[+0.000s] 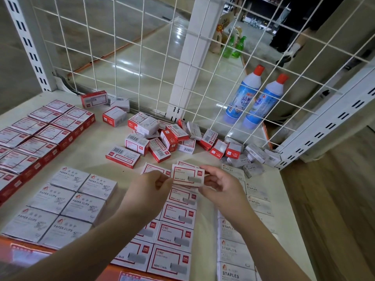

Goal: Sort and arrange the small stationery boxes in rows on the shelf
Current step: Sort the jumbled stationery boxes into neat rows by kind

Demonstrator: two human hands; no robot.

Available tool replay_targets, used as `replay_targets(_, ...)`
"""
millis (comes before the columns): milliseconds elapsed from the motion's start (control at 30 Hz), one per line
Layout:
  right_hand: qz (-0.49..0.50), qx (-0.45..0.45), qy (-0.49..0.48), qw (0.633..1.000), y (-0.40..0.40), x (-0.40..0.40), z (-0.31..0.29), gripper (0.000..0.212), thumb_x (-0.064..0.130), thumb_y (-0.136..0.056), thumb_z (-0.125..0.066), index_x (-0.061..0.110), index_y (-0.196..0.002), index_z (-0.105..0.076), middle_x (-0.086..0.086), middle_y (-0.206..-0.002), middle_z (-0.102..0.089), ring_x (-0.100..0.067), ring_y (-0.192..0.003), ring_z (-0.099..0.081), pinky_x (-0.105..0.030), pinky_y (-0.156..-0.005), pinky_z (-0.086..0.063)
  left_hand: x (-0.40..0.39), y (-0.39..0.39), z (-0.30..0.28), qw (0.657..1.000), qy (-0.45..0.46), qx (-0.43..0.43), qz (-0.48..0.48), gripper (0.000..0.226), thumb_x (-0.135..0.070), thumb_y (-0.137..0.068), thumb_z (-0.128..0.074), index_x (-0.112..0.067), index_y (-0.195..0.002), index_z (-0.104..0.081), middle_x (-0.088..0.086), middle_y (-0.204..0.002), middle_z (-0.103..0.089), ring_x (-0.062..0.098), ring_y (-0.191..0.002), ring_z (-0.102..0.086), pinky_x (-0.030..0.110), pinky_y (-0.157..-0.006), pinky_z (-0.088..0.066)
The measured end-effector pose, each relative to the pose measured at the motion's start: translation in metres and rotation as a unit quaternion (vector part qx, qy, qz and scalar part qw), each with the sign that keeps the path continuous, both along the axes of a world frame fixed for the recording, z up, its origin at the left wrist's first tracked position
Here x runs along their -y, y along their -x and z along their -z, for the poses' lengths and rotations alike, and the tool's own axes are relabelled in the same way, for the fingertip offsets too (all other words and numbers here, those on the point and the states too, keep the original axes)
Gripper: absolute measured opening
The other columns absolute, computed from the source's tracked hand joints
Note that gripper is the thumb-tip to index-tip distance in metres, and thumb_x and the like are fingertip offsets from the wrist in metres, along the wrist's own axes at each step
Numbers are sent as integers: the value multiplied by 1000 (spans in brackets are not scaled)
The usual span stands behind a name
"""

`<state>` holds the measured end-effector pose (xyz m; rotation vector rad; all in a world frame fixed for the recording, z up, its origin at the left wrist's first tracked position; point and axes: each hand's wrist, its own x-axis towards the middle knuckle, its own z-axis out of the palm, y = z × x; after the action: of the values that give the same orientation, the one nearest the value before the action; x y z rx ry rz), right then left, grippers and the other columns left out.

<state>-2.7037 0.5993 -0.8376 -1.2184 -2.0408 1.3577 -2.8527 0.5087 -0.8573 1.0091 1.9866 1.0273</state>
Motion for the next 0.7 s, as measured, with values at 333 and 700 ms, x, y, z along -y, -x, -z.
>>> replay_targets(333, -16, 28, -54, 998, -5, 1, 5, 48, 6, -78, -71, 41, -108, -55, 11, -106, -62, 0, -98, -58, -12, -84, -45, 2, -1, 1, 997, -46, 61, -5, 13, -16, -93, -52, -29, -95, -54, -19, -81, -60, -2, -71, -60, 9, -52, -49)
replay_targets(700, -27, 55, -83, 995, -8, 5, 5, 45, 6, -82, -67, 36, -114, -55, 16, -104, -59, 16, -90, -52, 2, -72, -38, 7, -2, 1, 998, -46, 49, 10, 18, -16, -92, -53, -32, -99, -50, -19, -86, -61, 5, -84, -63, 19, -69, -55)
